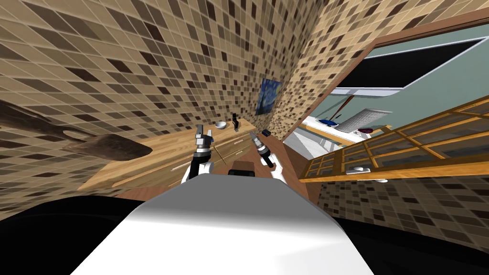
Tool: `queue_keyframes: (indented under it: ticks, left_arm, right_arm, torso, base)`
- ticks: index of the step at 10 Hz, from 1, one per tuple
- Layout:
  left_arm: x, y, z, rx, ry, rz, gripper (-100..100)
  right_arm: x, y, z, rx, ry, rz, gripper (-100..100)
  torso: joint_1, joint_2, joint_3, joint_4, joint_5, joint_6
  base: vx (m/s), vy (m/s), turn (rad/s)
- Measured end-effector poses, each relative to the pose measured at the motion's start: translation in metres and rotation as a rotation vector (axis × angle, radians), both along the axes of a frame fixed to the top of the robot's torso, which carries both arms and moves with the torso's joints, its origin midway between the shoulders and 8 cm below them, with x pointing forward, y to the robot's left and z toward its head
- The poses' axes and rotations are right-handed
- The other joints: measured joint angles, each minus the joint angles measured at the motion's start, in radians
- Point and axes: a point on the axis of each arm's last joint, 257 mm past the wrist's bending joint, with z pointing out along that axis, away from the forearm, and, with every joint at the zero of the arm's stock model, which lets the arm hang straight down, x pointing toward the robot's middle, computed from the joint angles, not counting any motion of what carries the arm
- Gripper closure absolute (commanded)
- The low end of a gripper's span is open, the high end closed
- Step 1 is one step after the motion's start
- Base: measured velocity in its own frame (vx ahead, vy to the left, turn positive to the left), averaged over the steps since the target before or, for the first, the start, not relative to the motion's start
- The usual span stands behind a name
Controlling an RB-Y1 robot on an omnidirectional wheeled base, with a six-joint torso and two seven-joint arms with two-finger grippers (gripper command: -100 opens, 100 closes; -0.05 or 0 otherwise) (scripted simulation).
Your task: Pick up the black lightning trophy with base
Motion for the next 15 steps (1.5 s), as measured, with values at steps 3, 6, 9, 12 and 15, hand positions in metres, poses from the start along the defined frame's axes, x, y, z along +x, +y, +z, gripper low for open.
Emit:
queue_keyframes:
  ticks: [3, 6, 9, 12, 15]
  left_arm:
    - [0.000, 0.000, 0.000, 0.000, 0.000, 0.000, 0]
    - [0.000, 0.000, 0.000, 0.000, 0.000, 0.000, 0]
    - [0.000, 0.000, 0.000, 0.000, 0.000, 0.000, 0]
    - [0.000, 0.000, 0.000, 0.000, 0.000, 0.000, 0]
    - [0.000, 0.000, 0.000, 0.000, 0.000, 0.000, 0]
  right_arm:
    - [0.001, 0.020, -0.011, -0.070, -0.006, 0.059, -100]
    - [0.006, 0.043, -0.031, -0.163, -0.002, 0.143, -100]
    - [0.006, 0.062, -0.041, -0.249, -0.008, 0.202, -100]
    - [0.011, 0.078, -0.057, -0.330, -0.004, 0.256, -100]
    - [0.014, 0.088, -0.076, -0.436, 0.005, 0.320, -100]
  torso:
    - [0.001, 0.000, 0.000, 0.000, 0.000, 0.000]
    - [0.001, 0.000, 0.000, 0.000, 0.000, 0.000]
    - [0.002, 0.000, 0.000, 0.000, 0.000, 0.000]
    - [0.002, 0.000, 0.000, 0.000, 0.001, 0.000]
    - [0.003, 0.000, 0.000, 0.000, 0.001, 0.000]
  base:
    - [-0.020, -0.021, -0.015]
    - [-0.020, -0.014, -0.004]
    - [-0.018, 0.001, 0.007]
    - [-0.013, 0.005, 0.017]
    - [-0.018, 0.015, 0.019]
